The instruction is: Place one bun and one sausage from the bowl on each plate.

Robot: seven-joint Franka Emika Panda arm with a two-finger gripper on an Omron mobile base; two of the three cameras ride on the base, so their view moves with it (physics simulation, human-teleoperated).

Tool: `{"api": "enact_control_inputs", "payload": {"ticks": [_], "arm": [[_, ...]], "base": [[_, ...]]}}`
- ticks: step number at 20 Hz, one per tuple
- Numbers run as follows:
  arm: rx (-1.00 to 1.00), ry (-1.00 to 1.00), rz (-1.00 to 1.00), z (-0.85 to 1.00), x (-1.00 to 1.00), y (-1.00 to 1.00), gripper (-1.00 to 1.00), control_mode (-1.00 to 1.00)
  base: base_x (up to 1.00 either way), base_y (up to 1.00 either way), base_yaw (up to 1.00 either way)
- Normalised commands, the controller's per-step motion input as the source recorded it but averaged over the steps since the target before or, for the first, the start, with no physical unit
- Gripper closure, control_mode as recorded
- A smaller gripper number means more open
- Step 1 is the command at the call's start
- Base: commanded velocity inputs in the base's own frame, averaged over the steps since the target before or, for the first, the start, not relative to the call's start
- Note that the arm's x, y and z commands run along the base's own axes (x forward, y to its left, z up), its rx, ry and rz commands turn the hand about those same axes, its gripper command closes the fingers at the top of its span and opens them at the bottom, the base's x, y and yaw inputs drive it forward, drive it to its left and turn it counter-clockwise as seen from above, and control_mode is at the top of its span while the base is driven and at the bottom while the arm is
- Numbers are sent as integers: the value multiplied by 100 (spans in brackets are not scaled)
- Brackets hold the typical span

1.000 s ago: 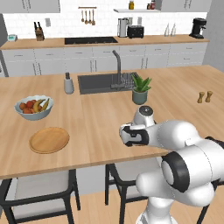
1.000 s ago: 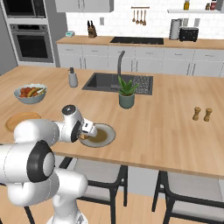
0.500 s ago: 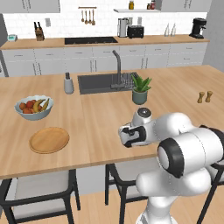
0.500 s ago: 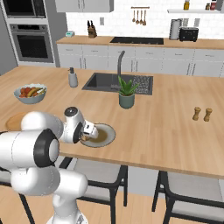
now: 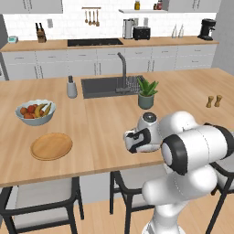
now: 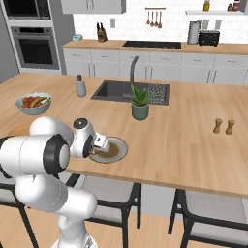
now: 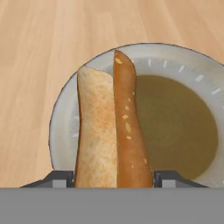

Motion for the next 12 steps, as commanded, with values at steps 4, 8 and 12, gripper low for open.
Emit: {"api": "enact_control_inputs", "payload": {"ticks": [4, 8, 12], "arm": [[0, 0, 0, 9, 8, -5, -100, -100], [0, 0, -1, 52, -51, 0, -100, -100], [0, 1, -4, 80, -87, 0, -100, -100]], "base": [[0, 0, 0], [0, 0, 0], [0, 0, 0]]}}
